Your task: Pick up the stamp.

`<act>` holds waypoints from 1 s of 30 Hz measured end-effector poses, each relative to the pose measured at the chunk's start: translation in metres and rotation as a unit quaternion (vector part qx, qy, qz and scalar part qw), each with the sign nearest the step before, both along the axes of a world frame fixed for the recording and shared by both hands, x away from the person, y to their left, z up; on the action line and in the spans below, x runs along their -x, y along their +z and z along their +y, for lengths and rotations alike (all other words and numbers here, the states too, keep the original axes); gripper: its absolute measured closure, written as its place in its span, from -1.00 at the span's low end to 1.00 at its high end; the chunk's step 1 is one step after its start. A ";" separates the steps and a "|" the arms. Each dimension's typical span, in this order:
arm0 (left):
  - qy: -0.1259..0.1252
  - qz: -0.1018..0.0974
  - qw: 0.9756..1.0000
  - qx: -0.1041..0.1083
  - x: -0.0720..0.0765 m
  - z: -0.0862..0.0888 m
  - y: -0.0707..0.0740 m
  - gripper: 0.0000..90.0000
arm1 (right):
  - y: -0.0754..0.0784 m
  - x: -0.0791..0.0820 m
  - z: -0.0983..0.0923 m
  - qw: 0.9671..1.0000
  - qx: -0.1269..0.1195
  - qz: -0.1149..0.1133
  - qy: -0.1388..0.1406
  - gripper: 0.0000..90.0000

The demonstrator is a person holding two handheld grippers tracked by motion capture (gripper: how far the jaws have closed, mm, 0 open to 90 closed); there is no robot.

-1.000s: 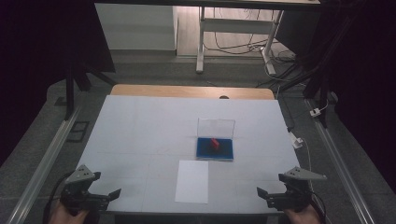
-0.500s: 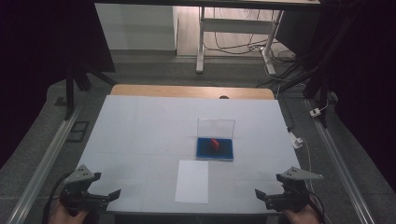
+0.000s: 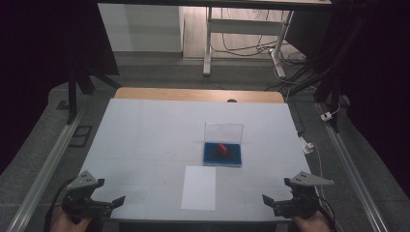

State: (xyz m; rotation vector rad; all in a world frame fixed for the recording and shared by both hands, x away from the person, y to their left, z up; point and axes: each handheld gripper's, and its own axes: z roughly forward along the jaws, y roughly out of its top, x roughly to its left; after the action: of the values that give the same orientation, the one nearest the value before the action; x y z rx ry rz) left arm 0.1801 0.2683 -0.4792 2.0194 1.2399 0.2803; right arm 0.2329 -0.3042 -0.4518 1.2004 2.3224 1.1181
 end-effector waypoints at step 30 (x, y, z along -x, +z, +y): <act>0.003 0.003 1.000 -0.010 0.000 -0.002 -0.001 -0.97 | 0.000 -0.032 0.033 0.999 0.004 -0.019 0.041 -1.00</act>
State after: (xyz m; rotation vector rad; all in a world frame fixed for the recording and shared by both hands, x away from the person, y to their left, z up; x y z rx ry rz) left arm 0.1804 0.2664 -0.4797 2.0339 1.2522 0.2911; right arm 0.2647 -0.2716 -0.4519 1.0795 2.3643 1.1482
